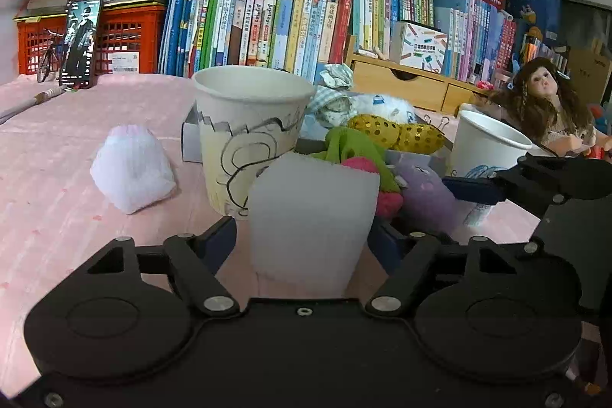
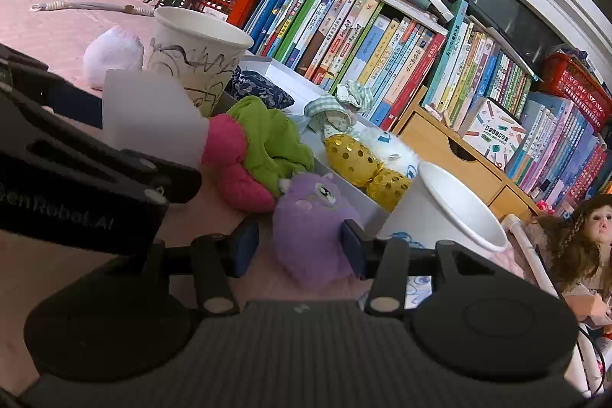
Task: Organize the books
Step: 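Grasp the white foam block with the left tool while the right grasps the purple plush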
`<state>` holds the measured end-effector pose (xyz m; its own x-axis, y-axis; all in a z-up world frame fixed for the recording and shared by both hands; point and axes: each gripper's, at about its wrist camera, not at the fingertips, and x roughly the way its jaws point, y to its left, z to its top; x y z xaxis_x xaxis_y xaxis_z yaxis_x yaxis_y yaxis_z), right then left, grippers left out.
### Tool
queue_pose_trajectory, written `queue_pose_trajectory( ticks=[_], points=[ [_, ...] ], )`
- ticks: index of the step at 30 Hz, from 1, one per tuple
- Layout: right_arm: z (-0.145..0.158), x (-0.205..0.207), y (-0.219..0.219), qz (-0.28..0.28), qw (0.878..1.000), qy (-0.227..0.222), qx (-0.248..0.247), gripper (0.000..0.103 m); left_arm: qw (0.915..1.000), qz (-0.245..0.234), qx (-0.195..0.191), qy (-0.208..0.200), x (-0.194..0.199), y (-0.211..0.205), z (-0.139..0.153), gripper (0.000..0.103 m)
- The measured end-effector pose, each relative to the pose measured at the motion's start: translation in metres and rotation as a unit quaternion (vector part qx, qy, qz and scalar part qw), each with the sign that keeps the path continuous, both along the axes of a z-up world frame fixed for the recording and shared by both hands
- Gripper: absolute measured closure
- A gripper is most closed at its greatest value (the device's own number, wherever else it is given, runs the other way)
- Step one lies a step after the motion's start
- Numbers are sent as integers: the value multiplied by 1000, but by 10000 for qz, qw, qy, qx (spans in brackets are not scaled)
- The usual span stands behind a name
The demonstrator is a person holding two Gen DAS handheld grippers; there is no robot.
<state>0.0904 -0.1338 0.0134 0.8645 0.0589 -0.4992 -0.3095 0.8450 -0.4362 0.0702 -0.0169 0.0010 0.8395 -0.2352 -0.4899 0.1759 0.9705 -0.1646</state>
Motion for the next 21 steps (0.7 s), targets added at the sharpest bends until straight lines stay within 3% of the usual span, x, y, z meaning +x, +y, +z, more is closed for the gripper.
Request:
queue_pose_trajectory(
  ticks=[5, 11, 16, 21],
  points=[
    [0, 5, 0, -8, 10000, 46, 15, 39, 10000, -63, -11, 32, 1, -2, 0, 42],
    [1, 7, -1, -15, 10000, 83, 18, 46, 9999, -75, 64, 74, 2, -4, 1, 42],
    [2, 9, -2, -53, 10000, 75, 26, 60, 9999, -49, 21, 154, 3, -3, 2, 42],
    [4, 8, -3, -99, 9999, 67, 86, 63, 9998, -34, 91, 177, 4, -6, 4, 44]
  ],
)
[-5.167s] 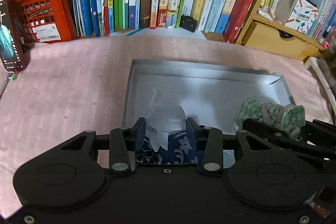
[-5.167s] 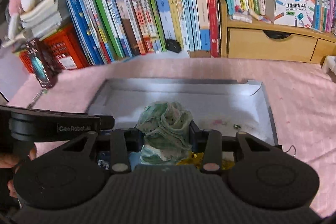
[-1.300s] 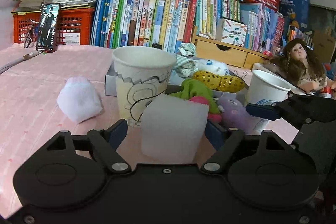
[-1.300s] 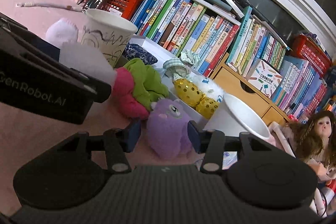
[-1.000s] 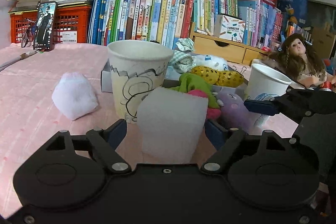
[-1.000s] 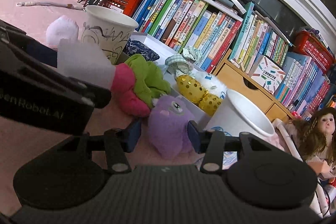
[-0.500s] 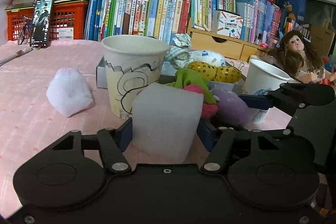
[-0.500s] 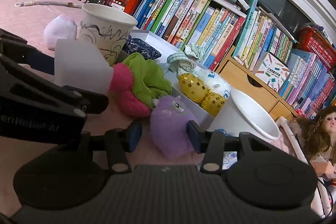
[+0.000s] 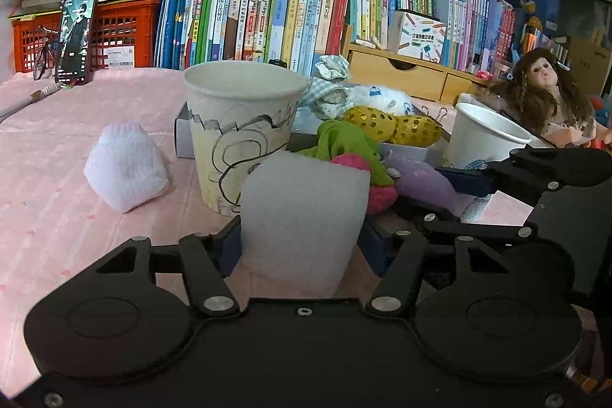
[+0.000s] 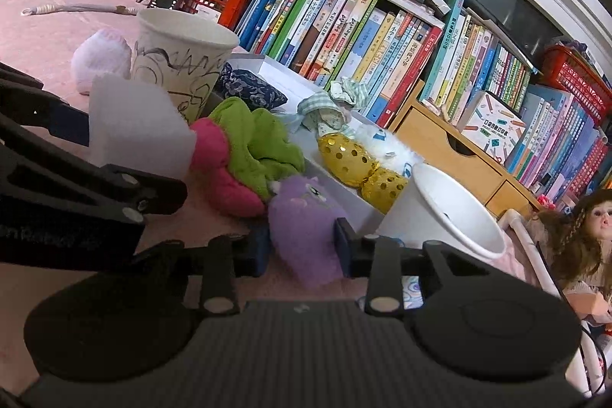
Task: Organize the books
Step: 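Grasp the white foam block with the left tool while the right grasps the purple plush, then lift and carry the foam block and purple plush with both tools to the tray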
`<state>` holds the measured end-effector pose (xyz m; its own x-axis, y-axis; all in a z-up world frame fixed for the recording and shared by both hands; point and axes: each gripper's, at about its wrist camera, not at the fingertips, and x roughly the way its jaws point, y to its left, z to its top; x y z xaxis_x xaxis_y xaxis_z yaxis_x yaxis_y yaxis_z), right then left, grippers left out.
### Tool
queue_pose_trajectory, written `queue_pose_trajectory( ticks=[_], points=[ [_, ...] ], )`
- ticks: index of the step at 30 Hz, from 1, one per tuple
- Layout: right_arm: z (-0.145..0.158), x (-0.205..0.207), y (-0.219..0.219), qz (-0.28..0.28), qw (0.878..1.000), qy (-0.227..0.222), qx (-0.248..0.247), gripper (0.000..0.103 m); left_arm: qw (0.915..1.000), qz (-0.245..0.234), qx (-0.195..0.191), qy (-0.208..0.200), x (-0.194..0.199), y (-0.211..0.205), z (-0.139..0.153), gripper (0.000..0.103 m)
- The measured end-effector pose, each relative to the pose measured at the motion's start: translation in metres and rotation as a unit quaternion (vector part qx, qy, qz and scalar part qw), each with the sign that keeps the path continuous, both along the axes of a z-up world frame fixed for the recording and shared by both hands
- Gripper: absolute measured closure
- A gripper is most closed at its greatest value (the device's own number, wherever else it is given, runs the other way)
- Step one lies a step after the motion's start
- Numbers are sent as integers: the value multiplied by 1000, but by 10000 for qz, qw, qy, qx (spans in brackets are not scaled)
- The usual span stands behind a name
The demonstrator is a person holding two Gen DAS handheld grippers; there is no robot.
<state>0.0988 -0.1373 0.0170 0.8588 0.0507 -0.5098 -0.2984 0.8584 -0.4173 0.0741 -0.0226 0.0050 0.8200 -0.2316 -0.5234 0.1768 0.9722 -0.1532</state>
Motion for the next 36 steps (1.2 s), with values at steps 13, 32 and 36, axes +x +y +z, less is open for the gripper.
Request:
queue_pose_trajectory(
  ticks=[13, 32, 36],
  points=[
    [17, -11, -6, -40, 9990, -80, 427, 65, 9996, 81, 229, -128, -13, 2, 15, 45],
    [53, -40, -3, 3, 9970, -502, 582, 66, 9985, 89, 290, -455, -42, 6, 58, 46],
    [59, -42, -2, -2, 9965, -555, 620, 66, 9986, 92, 265, -456, -43, 8, 65, 46]
  ],
)
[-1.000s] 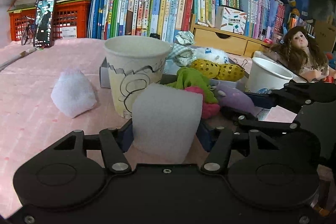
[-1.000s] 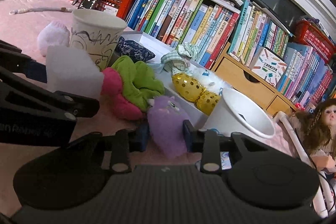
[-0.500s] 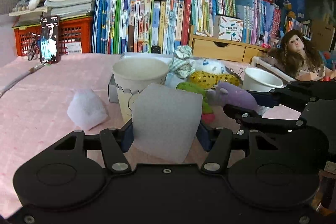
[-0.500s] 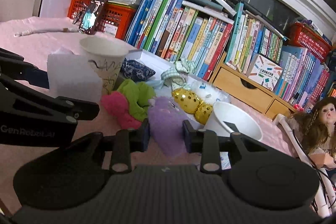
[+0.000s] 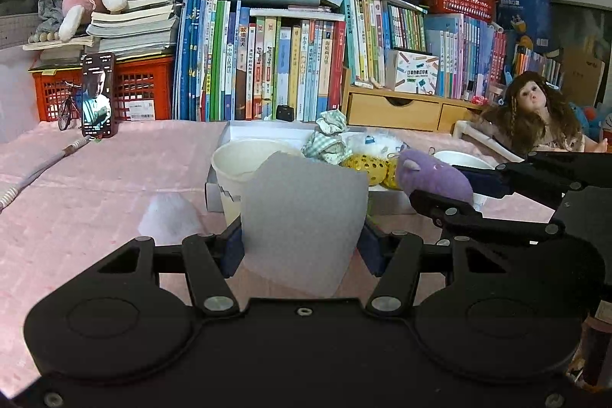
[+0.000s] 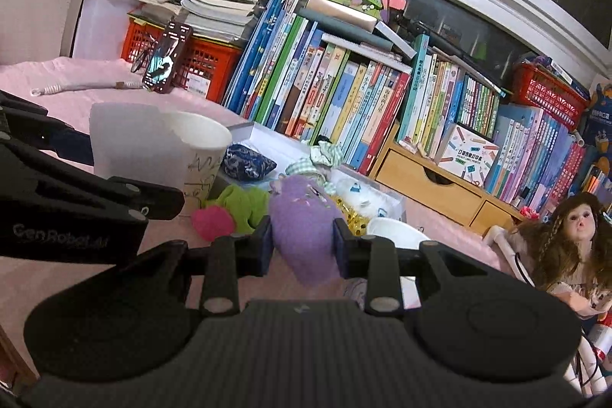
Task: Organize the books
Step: 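Lift and carry the foam block and purple plush with both tools to the tray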
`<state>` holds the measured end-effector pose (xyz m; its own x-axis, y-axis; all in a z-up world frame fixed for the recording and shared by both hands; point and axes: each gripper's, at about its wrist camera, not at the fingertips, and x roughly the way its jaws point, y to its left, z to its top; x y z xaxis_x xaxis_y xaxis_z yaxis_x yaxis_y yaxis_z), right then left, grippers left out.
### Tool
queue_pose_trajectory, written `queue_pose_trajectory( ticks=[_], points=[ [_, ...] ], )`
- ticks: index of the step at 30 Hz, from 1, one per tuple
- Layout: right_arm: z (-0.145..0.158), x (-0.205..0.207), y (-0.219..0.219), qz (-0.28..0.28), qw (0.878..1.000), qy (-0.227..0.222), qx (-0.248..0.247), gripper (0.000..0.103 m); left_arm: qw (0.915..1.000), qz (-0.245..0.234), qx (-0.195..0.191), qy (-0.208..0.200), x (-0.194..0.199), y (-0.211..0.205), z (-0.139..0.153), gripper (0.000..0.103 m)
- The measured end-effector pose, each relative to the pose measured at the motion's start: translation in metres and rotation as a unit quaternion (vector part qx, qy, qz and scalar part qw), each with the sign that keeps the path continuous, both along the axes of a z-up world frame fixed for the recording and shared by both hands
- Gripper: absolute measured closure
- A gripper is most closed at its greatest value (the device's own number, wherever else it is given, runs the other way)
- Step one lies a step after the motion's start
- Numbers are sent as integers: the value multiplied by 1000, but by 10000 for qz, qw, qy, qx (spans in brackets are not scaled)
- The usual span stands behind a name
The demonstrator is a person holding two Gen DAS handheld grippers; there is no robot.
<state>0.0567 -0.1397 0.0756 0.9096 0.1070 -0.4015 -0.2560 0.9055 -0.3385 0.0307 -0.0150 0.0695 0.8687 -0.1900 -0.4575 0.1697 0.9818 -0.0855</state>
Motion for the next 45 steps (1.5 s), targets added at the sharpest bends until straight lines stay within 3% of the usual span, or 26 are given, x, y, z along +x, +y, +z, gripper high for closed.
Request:
queue_pose_trajectory(
  ticks=[21, 45],
  points=[
    [34, 20, -11, -184, 9986, -185, 470, 66, 9995, -215, 187, -106, 31, -10, 51, 47],
    [44, 61, -10, -208, 9980, -25, 599, 67, 9990, -366, 266, 71, 87, -25, 73, 48]
  ],
)
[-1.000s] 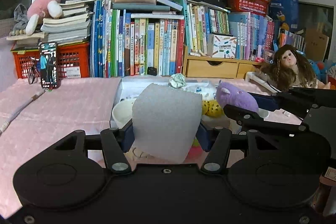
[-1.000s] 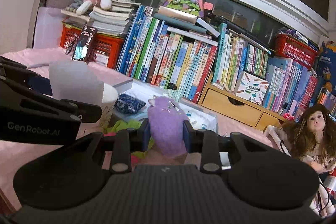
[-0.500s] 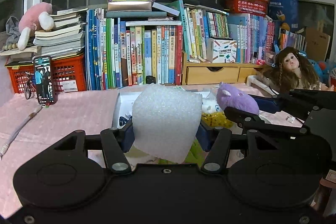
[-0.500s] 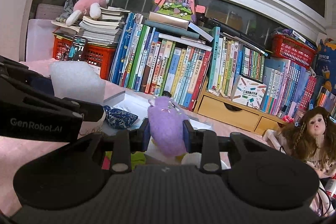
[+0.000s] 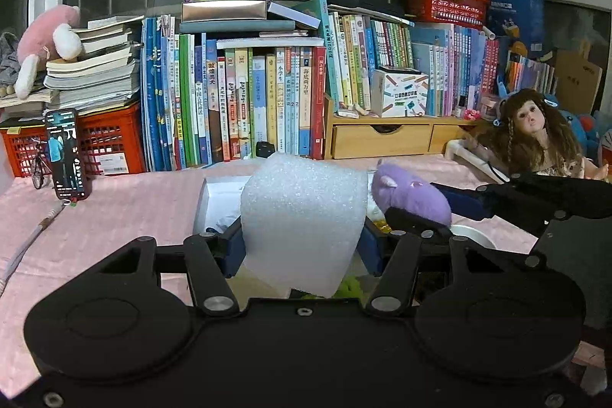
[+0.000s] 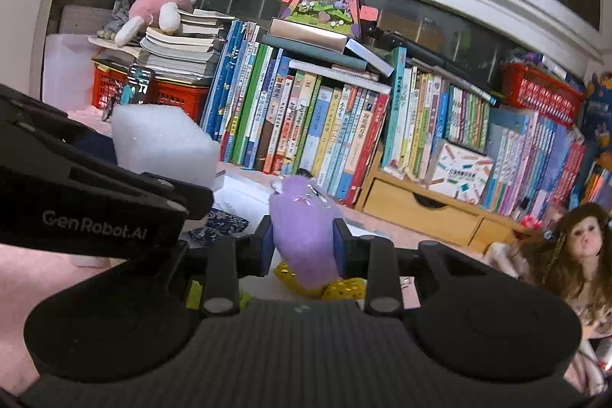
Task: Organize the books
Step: 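Lift and carry the foam block and purple plush with both tools to the tray, then lower the foam block into the tray with the left tool while the right releases the plush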
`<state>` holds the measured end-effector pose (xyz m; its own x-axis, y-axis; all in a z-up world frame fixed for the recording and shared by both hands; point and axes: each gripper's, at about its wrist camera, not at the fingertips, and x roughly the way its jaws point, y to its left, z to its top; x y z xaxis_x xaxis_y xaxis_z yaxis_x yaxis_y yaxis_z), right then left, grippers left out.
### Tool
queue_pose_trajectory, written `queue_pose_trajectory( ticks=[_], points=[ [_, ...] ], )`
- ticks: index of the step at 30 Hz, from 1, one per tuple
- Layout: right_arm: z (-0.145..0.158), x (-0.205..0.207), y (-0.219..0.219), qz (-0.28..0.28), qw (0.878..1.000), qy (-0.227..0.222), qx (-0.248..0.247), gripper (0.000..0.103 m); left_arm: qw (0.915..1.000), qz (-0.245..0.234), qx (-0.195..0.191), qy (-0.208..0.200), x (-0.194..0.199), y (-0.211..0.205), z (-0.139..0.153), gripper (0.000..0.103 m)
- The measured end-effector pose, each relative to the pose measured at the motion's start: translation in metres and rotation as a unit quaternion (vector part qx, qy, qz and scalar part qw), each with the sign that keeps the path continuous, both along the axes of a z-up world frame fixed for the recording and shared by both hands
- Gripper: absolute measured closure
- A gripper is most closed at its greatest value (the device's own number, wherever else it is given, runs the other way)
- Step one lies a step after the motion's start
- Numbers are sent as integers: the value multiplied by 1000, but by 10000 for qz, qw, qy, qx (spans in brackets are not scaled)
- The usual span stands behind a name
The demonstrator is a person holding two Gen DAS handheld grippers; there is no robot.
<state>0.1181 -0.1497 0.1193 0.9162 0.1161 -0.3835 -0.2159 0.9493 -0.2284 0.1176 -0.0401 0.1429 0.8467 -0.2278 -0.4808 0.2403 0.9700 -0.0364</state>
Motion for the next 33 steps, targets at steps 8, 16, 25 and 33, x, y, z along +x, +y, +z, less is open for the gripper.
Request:
queue_pose_trajectory(
  ticks=[8, 16, 25, 33],
  points=[
    [0, 3, 1, -15, 10000, -20, -40, 66, 10000, -20, 30, -9, 4, -4, 2, 48],
    [2, 10, -2, -18, 10000, 52, -65, 67, 10000, 2, 64, 72, 20, 1, 8, 48],
    [17, 67, -38, -274, 9943, 868, 564, 67, 9972, 235, 273, 650, 89, 20, 23, 48],
    [11, 122, -63, -479, 9740, 1708, 1408, 67, 9873, 450, 208, 1512, 164, 39, 1, 48]
  ],
)
